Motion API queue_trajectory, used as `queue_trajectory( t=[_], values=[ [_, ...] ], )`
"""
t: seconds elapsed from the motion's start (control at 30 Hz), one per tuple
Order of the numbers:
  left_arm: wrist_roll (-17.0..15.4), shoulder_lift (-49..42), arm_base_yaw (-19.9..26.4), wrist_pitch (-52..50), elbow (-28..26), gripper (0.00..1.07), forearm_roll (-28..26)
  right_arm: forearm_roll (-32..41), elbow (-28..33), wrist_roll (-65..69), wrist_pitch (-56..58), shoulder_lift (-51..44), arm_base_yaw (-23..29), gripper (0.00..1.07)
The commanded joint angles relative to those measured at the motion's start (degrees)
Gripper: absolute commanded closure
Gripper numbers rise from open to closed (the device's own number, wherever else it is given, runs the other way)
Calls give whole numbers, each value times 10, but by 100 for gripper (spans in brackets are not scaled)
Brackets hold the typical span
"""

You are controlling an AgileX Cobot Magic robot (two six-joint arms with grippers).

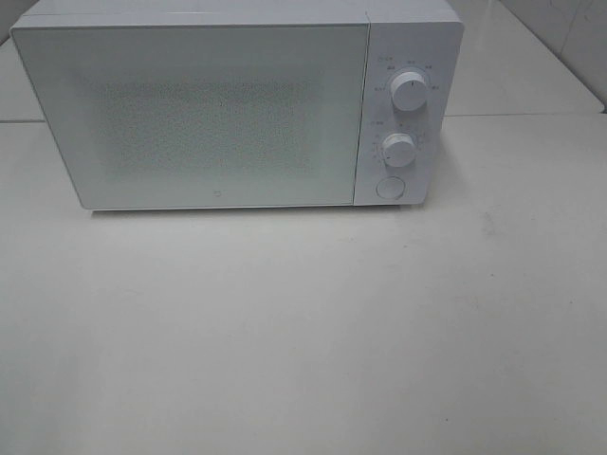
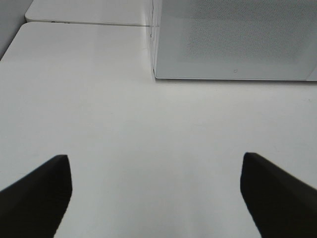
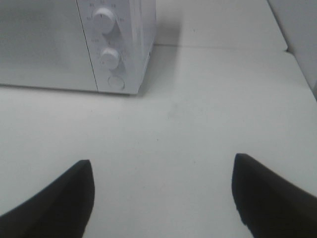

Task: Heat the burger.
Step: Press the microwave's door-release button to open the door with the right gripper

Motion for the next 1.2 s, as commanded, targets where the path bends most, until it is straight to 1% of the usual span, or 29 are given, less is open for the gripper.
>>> queue_trajectory(
  t=[0.03, 0.1, 0.23, 0.27, 0.3, 0.37, 0.43, 0.47, 0.5, 0.57, 0.6, 0.67, 0.7, 0.73, 0.8, 0.83, 0.9, 0.93, 1.07, 1.1, 1.17, 1.2],
  values=[
    [-2, -9, 2, 1, 1, 22, -1, 1, -8, 3, -35, -14, -3, 31],
    [-2, -9, 2, 1, 1, 22, -1, 1, -7, 3, -70, 2, -3, 31],
    [-2, -9, 2, 1, 1, 22, -1, 0, -1, 3, -104, 30, -2, 31],
    [-2, -9, 2, 1, 1, 22, -1, -3, 4, 3, -131, 54, -1, 31],
    [-2, -9, 2, 1, 1, 22, -1, -3, 4, 3, -131, 54, -1, 31],
    [-2, -9, 2, 1, 1, 22, -1, -7, 15, 3, -178, 88, -1, 31],
    [-2, -9, 2, 1, 1, 22, -1, -7, 19, 3, -195, 100, -1, 31],
    [-2, -9, 2, 1, 1, 22, -1, -7, 29, 3, -225, 125, -1, 31],
    [-2, -9, 2, 1, 1, 22, -1, -7, 29, 3, -225, 125, -1, 31],
    [-2, -9, 2, 1, 1, 22, -1, -3, 35, 3, -268, 167, -1, 31],
    [-2, -9, 2, 1, 1, 22, -1, -3, 35, 3, -268, 167, -1, 31],
    [-2, -9, 2, 1, 1, 22, -1, -3, 37, 3, -307, 209, -1, 31],
    [-2, -9, 2, 1, 1, 22, -1, -3, 37, 3, -307, 209, -1, 31],
    [-2, -9, 2, 1, 1, 22, -1, -3, 37, 3, -329, 236, -1, 31],
    [-2, -9, 2, 1, 1, 22, -1, -3, 37, 3, -342, 251, -1, 31],
    [-2, -9, 2, 1, 1, 22, -1, -3, 37, 3, -362, 281, -1, 31],
    [-2, -9, 2, 1, 1, 22, -1, -3, 37, 3, -374, 293, -1, 31],
    [-2, -9, 2, 1, 1, 22, -1, -3, 37, 3, -397, 319, -1, 31],
    [-2, -9, 2, 1, 1, 22, -1, -8, 37, 6, -435, 350, -1, 32],
    [-2, -9, 2, 1, 1, 22, -1, -9, 37, 6, -472, 375, -1, 32],
    [-2, -9, 2, 1, 1, 22, -1, -9, 37, 6, -492, 387, -1, 32],
    [-2, -9, 2, 1, 1, 22, -1, -9, 37, 6, -524, 409, -1, 32]
  ],
)
